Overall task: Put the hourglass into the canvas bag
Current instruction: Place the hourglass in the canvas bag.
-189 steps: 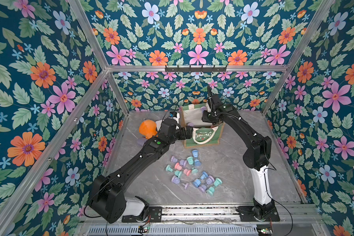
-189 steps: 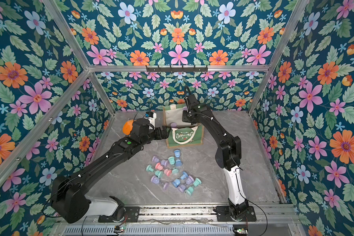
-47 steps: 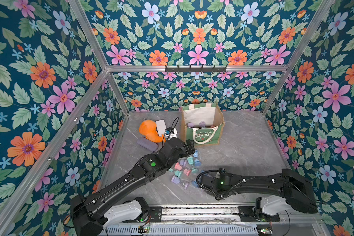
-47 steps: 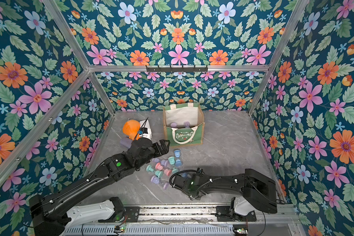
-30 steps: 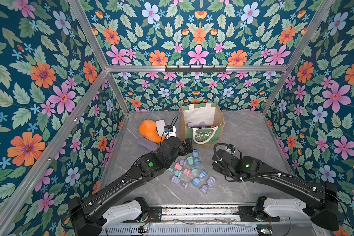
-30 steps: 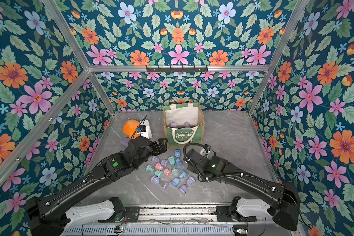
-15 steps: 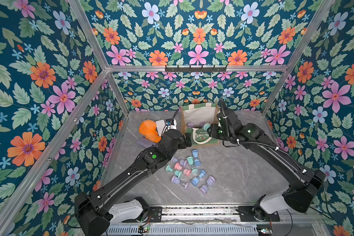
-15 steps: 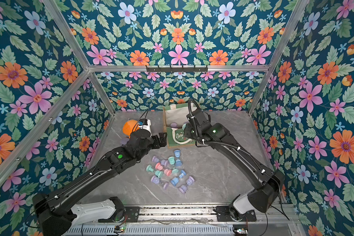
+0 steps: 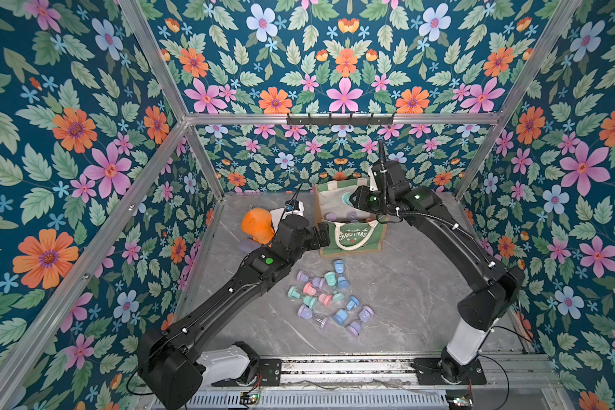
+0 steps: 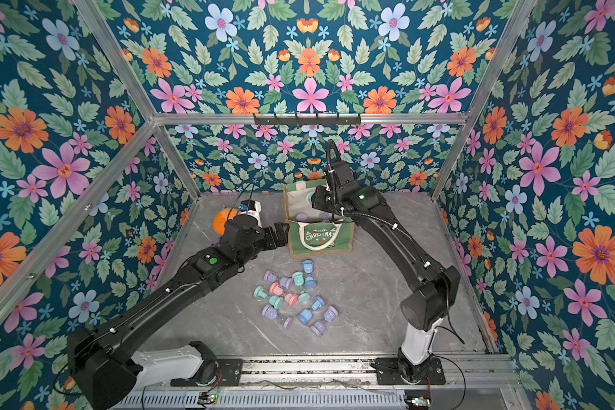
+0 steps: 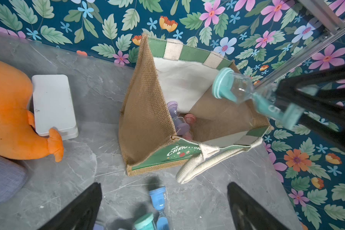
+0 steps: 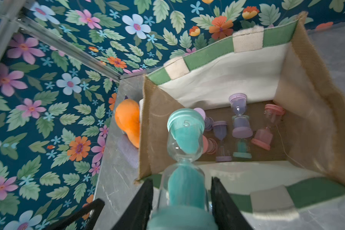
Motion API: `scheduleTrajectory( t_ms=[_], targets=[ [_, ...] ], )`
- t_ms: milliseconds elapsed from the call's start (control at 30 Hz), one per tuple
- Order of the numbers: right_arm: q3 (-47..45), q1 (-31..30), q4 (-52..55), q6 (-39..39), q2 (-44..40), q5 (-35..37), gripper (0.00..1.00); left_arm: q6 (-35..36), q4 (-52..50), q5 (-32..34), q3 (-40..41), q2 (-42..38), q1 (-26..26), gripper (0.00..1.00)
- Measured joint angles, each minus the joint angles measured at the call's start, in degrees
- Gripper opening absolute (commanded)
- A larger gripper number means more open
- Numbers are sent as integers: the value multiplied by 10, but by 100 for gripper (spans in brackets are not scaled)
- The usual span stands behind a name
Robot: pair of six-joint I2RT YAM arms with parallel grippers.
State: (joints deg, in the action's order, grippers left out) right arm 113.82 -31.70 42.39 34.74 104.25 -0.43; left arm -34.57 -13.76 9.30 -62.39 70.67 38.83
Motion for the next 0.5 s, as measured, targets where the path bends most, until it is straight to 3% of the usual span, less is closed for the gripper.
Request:
scheduleTrajectory(
  t_ms=[500],
  targets=[
    [156, 12, -7, -18, 221, -44, 24, -3, 38, -20, 4, 48, -26, 100]
  ],
)
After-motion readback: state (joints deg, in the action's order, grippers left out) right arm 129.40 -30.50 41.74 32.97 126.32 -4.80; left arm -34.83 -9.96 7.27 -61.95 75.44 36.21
